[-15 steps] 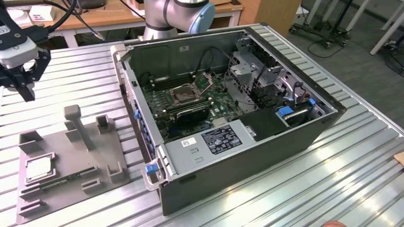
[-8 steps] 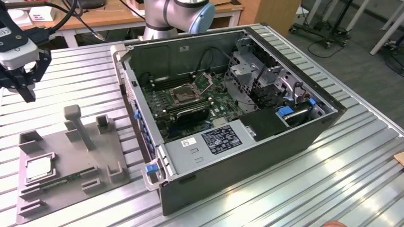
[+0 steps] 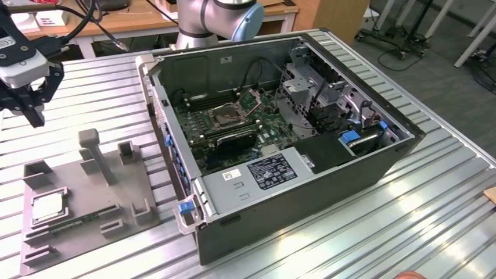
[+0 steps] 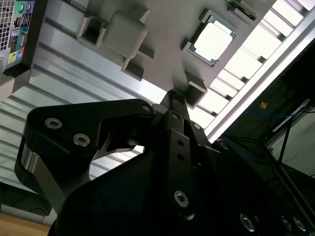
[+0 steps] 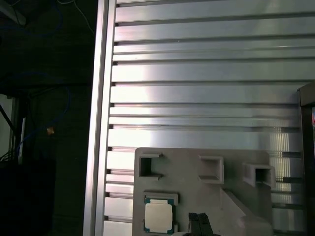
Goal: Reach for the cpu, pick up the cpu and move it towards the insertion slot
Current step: 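Reach for the cpu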
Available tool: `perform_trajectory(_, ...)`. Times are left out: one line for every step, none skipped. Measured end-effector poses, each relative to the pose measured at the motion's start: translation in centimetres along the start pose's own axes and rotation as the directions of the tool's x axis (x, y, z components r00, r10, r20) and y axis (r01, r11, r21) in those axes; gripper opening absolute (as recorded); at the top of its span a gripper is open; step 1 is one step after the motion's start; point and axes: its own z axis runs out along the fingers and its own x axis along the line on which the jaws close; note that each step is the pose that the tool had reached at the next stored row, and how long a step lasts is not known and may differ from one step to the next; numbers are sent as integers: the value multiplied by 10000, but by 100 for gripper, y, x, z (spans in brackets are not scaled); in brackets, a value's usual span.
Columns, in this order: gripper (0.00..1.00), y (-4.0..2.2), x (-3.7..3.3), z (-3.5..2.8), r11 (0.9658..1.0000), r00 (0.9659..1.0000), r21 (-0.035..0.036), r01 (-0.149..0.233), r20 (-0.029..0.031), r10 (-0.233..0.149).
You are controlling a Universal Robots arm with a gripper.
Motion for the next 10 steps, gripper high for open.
perform_trajectory(10, 0, 0, 0, 10000, 10000, 1, 0, -1, 0)
perform_trajectory(10, 0, 0, 2, 10000, 10000, 0, 0, 1, 0)
perform_trajectory(10, 0, 0, 3, 10000, 10000, 0, 0, 0, 0)
perform_trajectory(10, 0, 0, 3, 10000, 10000, 0, 0, 1, 0)
perform_trajectory(10, 0, 0, 3, 10000, 10000, 0, 0, 1, 0)
perform_trajectory(10, 0, 0, 4, 10000, 10000, 0, 0, 1, 0)
perform_trajectory(10, 0, 0, 7, 10000, 10000, -1, 0, 2, 0)
perform_trajectory(10, 0, 0, 10, 10000, 10000, -1, 0, 3, 0)
perform_trajectory(10, -1, 0, 13, 10000, 10000, -1, 0, 2, 0)
perform_trajectory(10, -1, 0, 16, 10000, 10000, 0, 0, 1, 0)
